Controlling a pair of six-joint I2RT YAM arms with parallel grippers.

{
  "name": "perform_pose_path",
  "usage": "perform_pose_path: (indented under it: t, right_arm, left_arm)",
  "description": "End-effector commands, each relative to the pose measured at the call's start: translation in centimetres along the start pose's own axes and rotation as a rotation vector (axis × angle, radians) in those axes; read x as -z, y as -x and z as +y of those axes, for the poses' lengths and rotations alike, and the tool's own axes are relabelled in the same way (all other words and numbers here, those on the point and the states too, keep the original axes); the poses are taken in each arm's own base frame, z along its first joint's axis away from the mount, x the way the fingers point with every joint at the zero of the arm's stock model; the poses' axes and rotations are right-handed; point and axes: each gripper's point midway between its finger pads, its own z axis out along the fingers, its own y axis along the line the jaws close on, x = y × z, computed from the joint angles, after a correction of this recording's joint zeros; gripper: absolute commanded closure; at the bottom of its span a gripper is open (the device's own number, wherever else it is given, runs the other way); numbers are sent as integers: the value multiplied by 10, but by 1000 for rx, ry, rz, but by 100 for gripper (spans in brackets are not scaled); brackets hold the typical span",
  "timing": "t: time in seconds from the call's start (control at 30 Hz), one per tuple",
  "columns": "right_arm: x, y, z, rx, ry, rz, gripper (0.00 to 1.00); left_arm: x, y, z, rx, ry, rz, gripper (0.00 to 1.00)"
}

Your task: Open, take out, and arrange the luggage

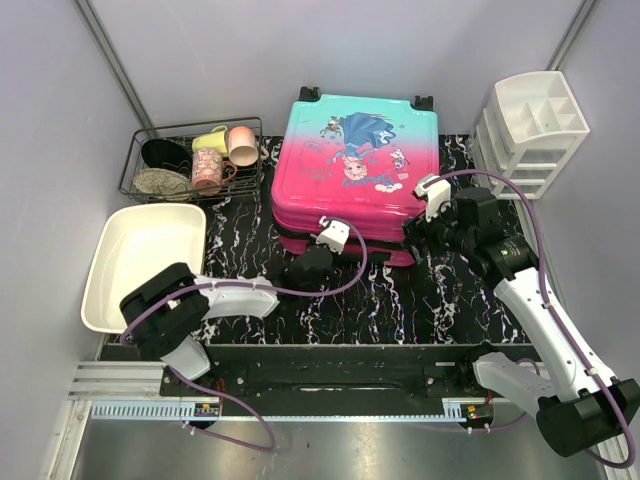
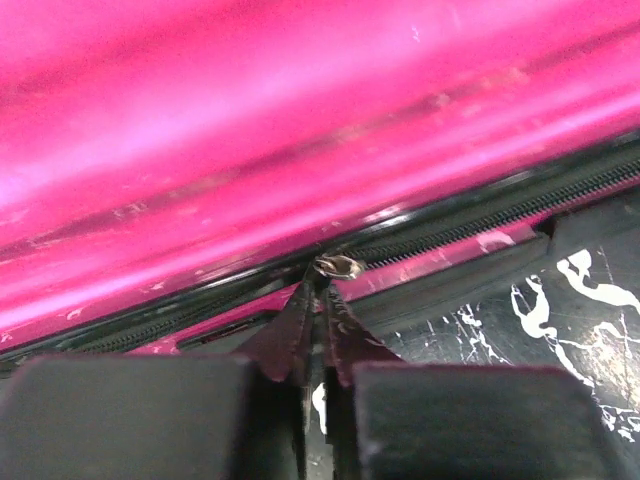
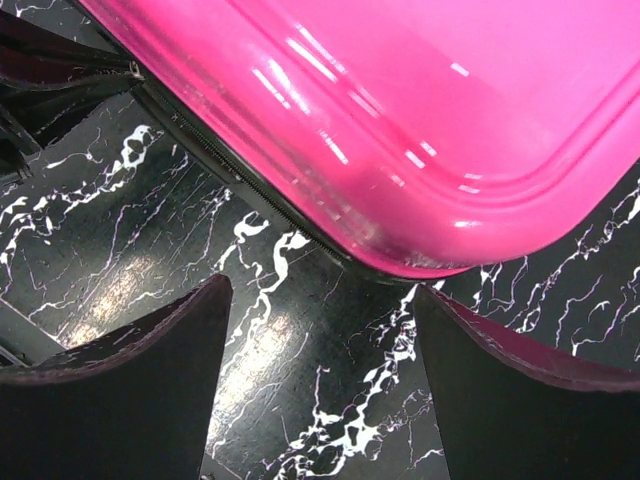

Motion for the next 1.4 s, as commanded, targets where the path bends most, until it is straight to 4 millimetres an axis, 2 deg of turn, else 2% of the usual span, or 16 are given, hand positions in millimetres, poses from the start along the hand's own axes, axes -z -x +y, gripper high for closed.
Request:
perform_pose_path:
  t: [0.0,0.07,0.1,0.17,0.2,0.23,0.37,0.5,0.63,0.73,0.93,1.07,1.17,1.27,1.3,1.37]
  right_arm:
    - [2,4,-5,-9,-29,-29,18]
    - [3,4,-4,-6,-28,-32,18]
    - [3,5,-4,-2,-27,-35,18]
    - [3,3,-4,-7,-29,-31,18]
    - [3,3,-4,-8,-28,-32,18]
    - [3,2,-4,-8,-28,-33,19]
    - [3,1,-3,-7,-26,-38,19]
    - [3,1,0,-1,-9,-46,19]
    - [1,-1,16,3,76,-64,20]
    - [-3,-5,19,-24,94,-41,21]
    - [-5,-10,20,-32,99,-20,21]
    - [-5,-11,17,-38,83,-12,21]
    - [-7,-13,16,-49,77,-3,21]
    - [-9,-14,16,-62,78,5,21]
    - [-9,-15,16,-67,79,8,21]
    - [-10,-15,16,-70,76,10,21]
  left_arm:
    - [-13,52,11,19,48,-161,100]
    - [-8,58,10,-1,24,-151,100]
    - [0,76,11,7,11,-178,100]
    - [10,76,4,-7,-57,-128,100]
    - [19,95,3,16,-82,-146,100]
    - [25,83,-3,28,-127,-68,100]
    - [49,81,-10,76,-211,29,100]
    - [61,64,-16,76,-283,72,100]
    - [69,59,-24,44,-371,-14,62]
    - [61,47,-28,37,-377,-9,58]
    - [43,41,-40,23,-424,-93,48]
    - [12,37,-20,54,-335,-79,53]
    - [-7,38,-16,72,-328,-94,56]
    - [-17,43,-21,66,-359,-133,57]
    - [-16,52,-27,56,-399,-173,57]
    - [-10,57,-38,38,-472,-210,57]
